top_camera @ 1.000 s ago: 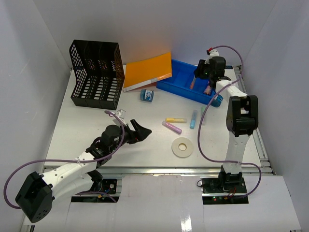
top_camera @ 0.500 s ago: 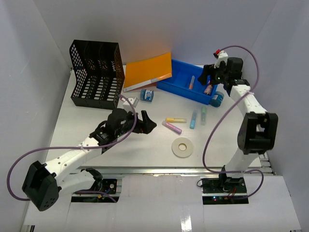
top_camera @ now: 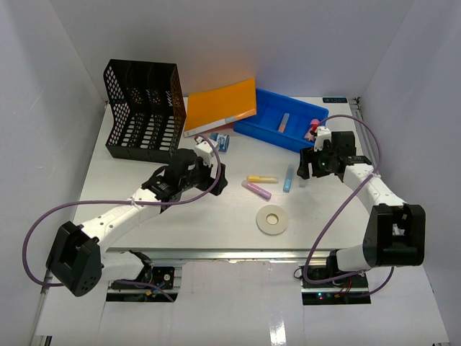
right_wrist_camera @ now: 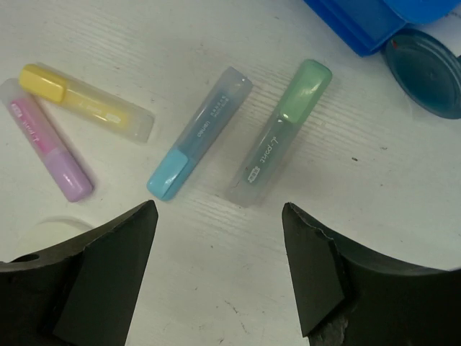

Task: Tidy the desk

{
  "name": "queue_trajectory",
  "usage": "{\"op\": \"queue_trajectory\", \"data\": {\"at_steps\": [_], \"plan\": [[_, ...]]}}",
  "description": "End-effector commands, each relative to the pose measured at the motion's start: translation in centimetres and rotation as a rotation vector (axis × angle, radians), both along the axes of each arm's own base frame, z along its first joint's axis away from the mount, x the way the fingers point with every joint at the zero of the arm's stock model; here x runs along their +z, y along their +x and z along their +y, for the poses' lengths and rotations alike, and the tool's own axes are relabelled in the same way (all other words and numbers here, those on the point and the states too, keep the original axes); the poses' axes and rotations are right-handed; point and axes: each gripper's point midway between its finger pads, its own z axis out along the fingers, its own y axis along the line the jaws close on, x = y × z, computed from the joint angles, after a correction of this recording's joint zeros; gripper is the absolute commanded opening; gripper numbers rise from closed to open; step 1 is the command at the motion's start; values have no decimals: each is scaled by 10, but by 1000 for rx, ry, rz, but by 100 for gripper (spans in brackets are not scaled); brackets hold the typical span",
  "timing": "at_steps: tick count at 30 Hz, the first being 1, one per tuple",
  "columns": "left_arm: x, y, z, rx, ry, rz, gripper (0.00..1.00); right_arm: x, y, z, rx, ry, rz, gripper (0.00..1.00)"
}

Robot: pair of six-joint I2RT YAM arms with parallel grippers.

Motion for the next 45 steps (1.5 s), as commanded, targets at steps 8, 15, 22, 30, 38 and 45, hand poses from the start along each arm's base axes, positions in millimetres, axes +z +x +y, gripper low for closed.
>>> {"op": "queue_trajectory", "data": {"at_steps": [8, 15, 22, 30, 38, 45], "plan": [[16, 2, 19, 25, 49, -101, 98, -34, 24, -20, -213, -101, 24, 72], [17, 5, 25, 53, 66, -114, 98, -53, 39, -27, -264, -142, 61, 68], [15, 6, 26, 58, 74, -113, 98, -70, 43, -25, -255, -143, 99, 58], [13, 7, 28, 62, 77, -107, 98, -83, 36, -19, -220, -123, 132, 38], [10, 8, 30, 66, 86, -105, 98, -67, 21, -3, -107, -56, 135, 18], [11, 7, 30, 63, 84, -106, 98, 1, 1, 38, 275, 65, 44, 8]]}}
